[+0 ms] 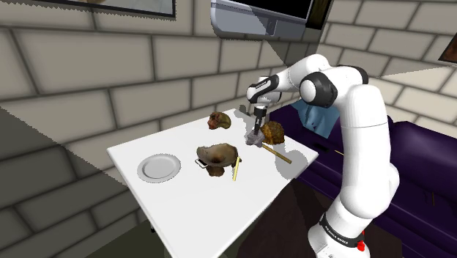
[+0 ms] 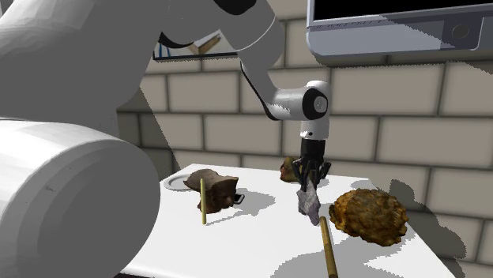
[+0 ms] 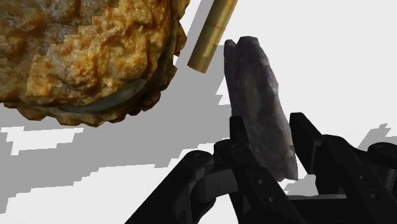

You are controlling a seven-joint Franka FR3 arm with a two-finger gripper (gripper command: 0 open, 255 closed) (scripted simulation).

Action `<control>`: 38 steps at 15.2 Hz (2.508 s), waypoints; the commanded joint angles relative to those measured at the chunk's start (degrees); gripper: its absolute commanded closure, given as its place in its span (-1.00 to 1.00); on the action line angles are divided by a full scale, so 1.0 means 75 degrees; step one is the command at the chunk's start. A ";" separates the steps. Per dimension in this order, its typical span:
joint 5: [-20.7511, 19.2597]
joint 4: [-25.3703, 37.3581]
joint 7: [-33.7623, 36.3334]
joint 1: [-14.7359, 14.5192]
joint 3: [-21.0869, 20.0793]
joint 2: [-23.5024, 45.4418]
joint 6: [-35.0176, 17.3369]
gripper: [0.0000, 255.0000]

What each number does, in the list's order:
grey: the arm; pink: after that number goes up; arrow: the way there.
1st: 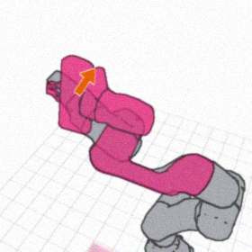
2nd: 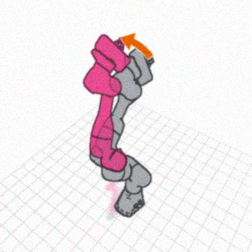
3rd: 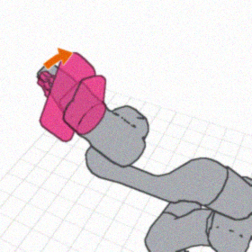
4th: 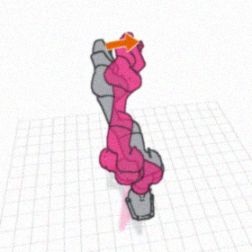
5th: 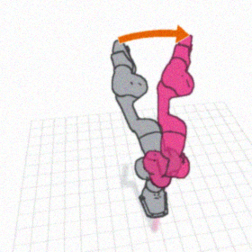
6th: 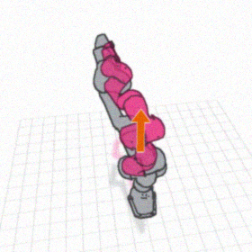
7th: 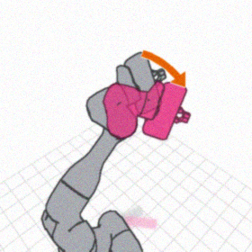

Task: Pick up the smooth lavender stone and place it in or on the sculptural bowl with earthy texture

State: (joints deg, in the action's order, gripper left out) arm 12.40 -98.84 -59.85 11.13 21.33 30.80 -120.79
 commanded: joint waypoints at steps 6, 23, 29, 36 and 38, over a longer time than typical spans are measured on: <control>-0.0153 0.0167 0.0090 -0.0056 0.0090 -0.0355 0.0502 1.00; -0.0463 0.0987 0.0280 -0.0121 0.0245 -0.1025 0.1943 1.00; -0.0530 0.1417 0.0326 -0.0114 0.0278 -0.1160 0.2497 1.00; -0.0575 0.2028 0.0364 -0.0081 0.0305 -0.1240 0.3177 1.00; -0.0581 0.2226 0.0371 -0.0066 0.0312 -0.1246 0.3380 1.00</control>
State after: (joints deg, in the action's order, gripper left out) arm 8.15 -82.69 -57.14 10.65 23.62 21.72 -96.24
